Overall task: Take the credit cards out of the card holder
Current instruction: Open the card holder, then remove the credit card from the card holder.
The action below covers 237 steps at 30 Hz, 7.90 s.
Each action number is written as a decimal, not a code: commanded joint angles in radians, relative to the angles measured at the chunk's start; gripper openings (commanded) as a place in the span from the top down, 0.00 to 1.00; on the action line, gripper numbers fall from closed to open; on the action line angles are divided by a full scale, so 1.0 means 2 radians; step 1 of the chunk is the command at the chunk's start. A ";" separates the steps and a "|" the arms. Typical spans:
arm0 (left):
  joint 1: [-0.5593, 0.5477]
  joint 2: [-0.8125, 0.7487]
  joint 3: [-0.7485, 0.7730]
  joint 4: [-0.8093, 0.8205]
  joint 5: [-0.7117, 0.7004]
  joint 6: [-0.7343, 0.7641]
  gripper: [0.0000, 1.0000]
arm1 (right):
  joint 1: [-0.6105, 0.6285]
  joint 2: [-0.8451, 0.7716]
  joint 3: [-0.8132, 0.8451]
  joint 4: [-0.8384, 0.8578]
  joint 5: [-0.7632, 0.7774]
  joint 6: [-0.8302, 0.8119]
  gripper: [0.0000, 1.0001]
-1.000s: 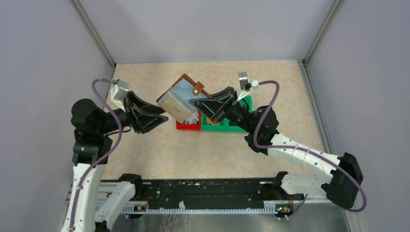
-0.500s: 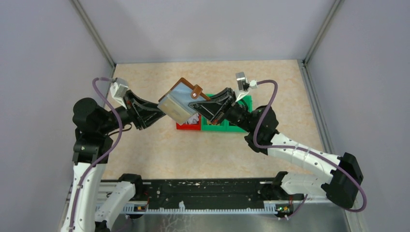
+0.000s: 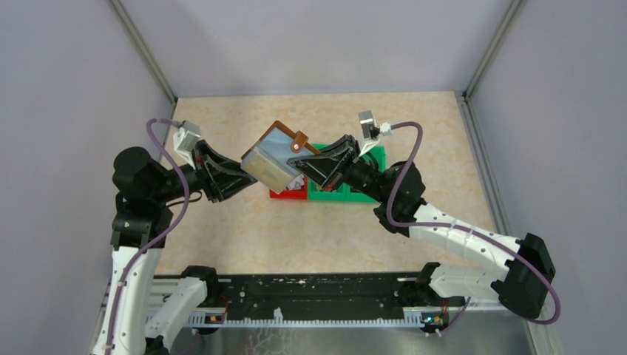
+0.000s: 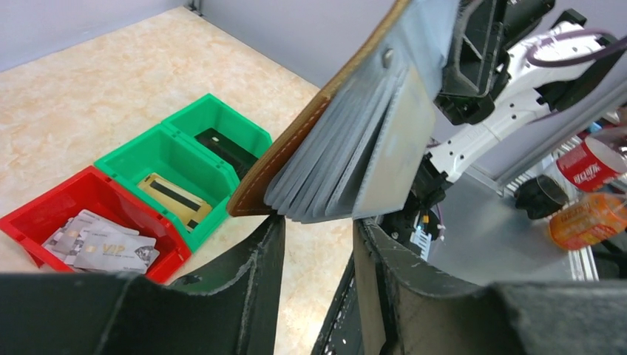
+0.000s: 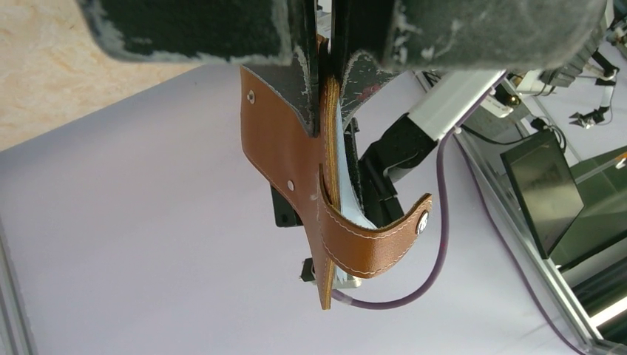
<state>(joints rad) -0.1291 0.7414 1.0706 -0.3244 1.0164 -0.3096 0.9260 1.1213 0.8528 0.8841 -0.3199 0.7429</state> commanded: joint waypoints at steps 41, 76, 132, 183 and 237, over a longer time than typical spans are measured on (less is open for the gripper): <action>-0.002 0.008 0.057 -0.045 -0.069 0.052 0.58 | 0.024 0.020 0.061 -0.093 -0.044 -0.101 1.00; -0.002 0.030 0.079 -0.093 0.015 0.078 0.34 | 0.079 0.054 0.126 -0.218 0.017 -0.202 1.00; -0.002 0.021 0.062 -0.153 0.219 0.207 0.80 | 0.078 0.074 0.139 -0.130 -0.204 -0.103 1.00; -0.002 0.070 0.110 -0.294 0.187 0.315 0.79 | 0.027 0.228 0.476 -0.693 -0.297 -0.393 1.00; -0.002 0.026 -0.020 0.209 0.124 -0.209 1.00 | 0.022 0.042 -0.047 0.167 0.032 0.027 0.64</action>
<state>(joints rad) -0.1329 0.7925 0.9684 0.1585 1.2770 -0.8192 0.9668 1.2373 0.7330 1.2053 -0.2337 0.8371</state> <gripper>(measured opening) 0.312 0.189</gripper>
